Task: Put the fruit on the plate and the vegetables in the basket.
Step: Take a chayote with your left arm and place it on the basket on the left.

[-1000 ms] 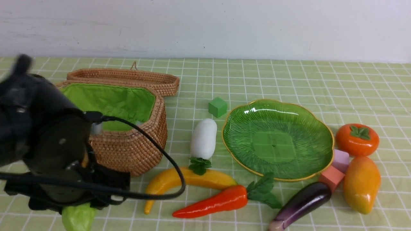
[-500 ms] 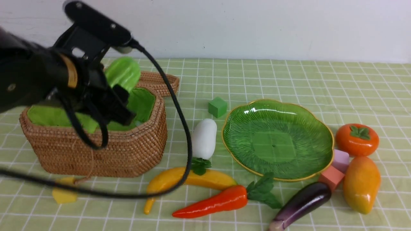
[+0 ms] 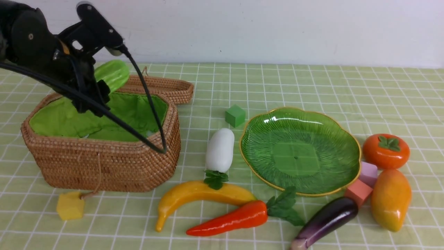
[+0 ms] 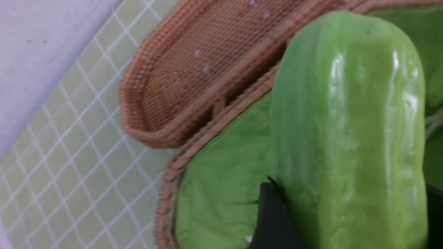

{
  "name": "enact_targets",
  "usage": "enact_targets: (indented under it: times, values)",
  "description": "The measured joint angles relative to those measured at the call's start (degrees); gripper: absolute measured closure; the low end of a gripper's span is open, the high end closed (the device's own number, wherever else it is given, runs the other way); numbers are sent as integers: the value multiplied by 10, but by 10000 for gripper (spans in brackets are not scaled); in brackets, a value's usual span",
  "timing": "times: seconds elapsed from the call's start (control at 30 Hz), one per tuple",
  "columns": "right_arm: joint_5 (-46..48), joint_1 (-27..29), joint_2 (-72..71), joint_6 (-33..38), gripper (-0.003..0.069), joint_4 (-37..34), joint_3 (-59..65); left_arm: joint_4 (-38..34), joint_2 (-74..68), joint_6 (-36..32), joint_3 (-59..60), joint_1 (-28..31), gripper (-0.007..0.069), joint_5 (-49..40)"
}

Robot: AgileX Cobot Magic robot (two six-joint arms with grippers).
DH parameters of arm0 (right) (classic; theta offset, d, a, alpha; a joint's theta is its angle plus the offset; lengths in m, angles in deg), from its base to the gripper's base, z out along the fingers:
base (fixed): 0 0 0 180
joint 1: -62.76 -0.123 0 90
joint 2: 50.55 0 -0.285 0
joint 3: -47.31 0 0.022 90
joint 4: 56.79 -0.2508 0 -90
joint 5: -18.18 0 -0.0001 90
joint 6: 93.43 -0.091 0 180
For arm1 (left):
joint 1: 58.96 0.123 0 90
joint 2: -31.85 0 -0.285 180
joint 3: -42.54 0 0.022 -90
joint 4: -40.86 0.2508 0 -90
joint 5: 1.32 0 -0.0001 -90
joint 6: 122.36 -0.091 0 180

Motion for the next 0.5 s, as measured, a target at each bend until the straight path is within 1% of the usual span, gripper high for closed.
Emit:
enact_targets:
  times: [0.13, 0.33, 0.4, 0.43, 0.47, 0.5]
  values:
    - [-3, 0, 4, 0, 585, 0, 0, 3, -20, -47, 0, 5, 173, 10]
    - [-4, 0, 5, 0, 583, 0, 0, 17, -30, -59, 0, 5, 172, 29]
    - [-4, 0, 5, 0, 583, 0, 0, 23, -29, -59, 0, 5, 130, 29]
    - [-4, 0, 5, 0, 583, 0, 0, 24, -27, -59, 0, 5, 73, 28]
    - [-4, 0, 5, 0, 583, 0, 0, 24, -27, -59, 0, 5, 64, 27]
    - [-3, 0, 5, 0, 582, 0, 0, 24, -21, -59, 0, 5, 1, 22]
